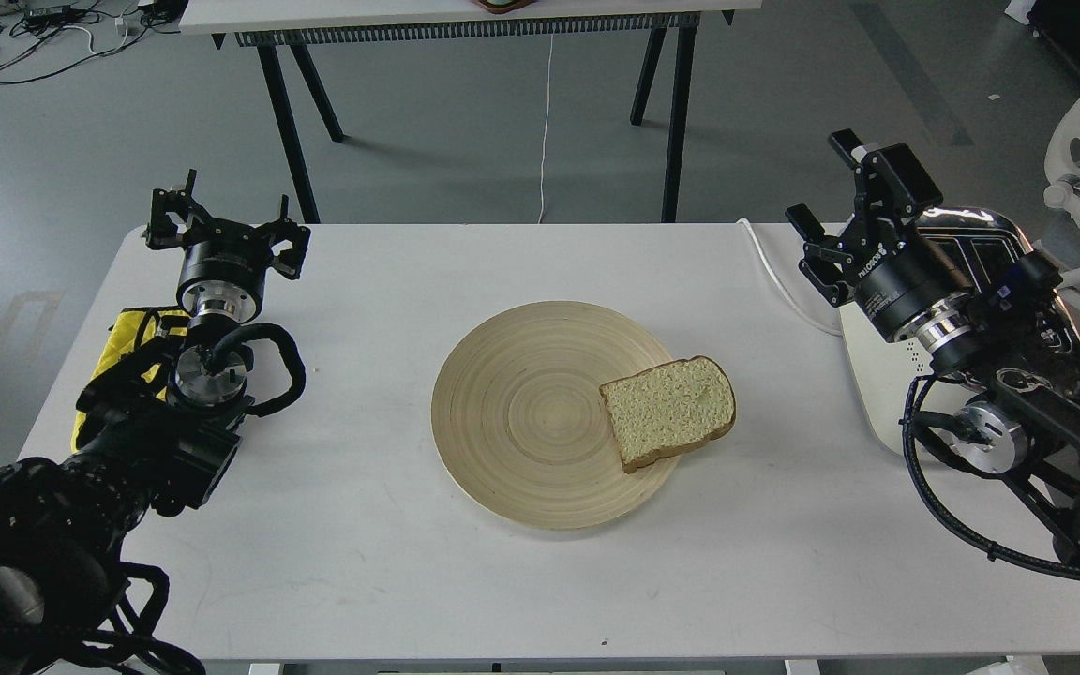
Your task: Put bread in toaster with right arm
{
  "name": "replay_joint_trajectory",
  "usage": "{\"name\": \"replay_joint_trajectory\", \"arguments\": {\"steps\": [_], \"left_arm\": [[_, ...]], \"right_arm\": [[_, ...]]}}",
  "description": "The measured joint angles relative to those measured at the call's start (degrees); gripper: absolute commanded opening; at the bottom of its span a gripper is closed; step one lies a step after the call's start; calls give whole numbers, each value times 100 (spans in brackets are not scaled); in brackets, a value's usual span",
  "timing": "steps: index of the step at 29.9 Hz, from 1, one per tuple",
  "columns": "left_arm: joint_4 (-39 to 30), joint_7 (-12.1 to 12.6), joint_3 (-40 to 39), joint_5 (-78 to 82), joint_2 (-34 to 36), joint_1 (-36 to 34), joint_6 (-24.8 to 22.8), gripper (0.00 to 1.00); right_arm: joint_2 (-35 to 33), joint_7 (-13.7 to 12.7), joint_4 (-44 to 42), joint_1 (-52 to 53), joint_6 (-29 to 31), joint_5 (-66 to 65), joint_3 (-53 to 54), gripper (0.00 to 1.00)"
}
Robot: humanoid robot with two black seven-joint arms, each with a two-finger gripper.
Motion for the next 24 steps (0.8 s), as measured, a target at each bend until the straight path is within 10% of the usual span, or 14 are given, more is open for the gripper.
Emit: {"name": "replay_joint_trajectory", "arguments": {"steps": [18,24], "left_arm": [[0,0,0,0,0,0,0,100],[0,0,0,0,0,0,0,100]], "right_arm": [[-99,-272,-465,-407,-1685,-1293,-2368,96],[741,-264,-1146,-427,-2032,-1283,-2670,63]]}}
